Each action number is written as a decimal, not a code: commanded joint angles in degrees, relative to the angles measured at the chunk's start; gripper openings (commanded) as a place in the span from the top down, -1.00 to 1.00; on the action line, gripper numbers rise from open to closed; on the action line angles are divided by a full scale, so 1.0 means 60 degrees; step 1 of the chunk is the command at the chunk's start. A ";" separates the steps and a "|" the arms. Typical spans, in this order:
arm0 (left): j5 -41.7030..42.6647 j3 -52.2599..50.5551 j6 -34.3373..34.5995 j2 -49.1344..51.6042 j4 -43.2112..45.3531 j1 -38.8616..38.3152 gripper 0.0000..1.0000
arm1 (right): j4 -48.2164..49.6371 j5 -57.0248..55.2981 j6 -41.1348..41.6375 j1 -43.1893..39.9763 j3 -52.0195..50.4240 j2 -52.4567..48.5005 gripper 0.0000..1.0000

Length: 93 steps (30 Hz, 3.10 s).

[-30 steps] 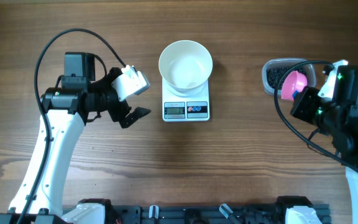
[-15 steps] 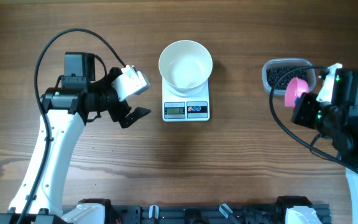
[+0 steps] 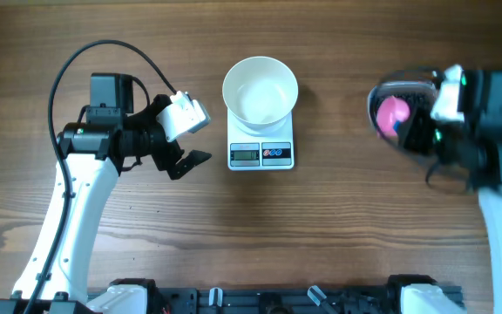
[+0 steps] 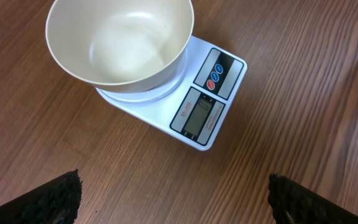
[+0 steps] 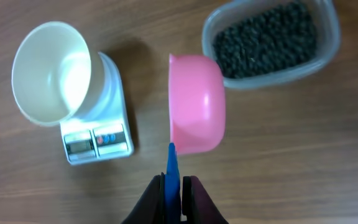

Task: Scoop item into bowl and weigh 150g on scale
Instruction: 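Lower the pink scoop with the right gripper into the black beans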

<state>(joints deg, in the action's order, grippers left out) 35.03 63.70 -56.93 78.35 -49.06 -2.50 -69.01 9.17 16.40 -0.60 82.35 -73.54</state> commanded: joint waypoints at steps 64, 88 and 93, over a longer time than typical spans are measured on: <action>0.0040 -0.0022 -0.0197 0.0073 0.0022 0.0047 -1.00 | -0.0936 0.0219 -0.4397 -0.1690 0.3217 -0.7355 0.91; 0.0040 -0.0022 -0.0197 0.0073 0.0022 0.0047 -1.00 | -0.1432 0.2696 -0.4473 -0.2626 0.3220 -0.7355 0.91; 0.0040 -0.0022 -0.0197 0.0073 0.0022 0.0047 -1.00 | -0.1351 0.2849 -0.4656 -0.3136 0.3220 -0.7450 0.91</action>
<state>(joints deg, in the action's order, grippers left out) 35.03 63.70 -56.93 78.39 -49.06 -2.50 -76.90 21.52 -9.39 -18.63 101.84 -116.53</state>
